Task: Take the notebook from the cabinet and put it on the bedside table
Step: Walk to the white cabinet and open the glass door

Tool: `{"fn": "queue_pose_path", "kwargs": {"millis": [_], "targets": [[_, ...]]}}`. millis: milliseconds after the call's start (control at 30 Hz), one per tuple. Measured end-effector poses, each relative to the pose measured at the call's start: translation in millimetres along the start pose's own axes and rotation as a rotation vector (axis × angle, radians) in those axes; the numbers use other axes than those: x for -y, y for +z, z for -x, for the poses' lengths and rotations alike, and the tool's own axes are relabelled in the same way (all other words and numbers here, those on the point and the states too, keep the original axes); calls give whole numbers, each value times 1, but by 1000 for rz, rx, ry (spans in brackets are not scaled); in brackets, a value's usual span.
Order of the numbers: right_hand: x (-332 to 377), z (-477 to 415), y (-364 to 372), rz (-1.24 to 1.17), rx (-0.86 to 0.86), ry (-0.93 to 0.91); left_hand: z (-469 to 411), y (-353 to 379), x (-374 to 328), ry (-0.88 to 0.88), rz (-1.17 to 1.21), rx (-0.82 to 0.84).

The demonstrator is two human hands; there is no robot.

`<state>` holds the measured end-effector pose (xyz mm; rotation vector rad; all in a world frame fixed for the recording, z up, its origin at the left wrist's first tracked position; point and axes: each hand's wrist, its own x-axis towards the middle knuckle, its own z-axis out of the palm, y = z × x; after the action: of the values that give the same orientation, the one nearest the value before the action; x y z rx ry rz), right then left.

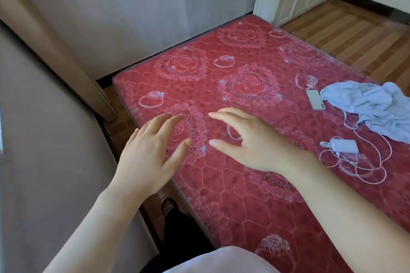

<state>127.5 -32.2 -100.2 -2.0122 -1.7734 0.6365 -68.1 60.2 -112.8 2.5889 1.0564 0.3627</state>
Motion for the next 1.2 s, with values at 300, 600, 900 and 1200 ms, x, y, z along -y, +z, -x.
{"fn": "queue_pose_path", "kwargs": {"millis": [300,600,900,1200], "targets": [[28,-101,13,23,52,159,-92,-15,87,103,55,187],[33,-141,14,-24,-23,264,-142,-26,121,213,4,309],[5,-158,18,-41,-43,219,-160,-19,112,183,-10,327],[3,-215,10,3,-26,264,-216,-11,143,176,111,277]]}}
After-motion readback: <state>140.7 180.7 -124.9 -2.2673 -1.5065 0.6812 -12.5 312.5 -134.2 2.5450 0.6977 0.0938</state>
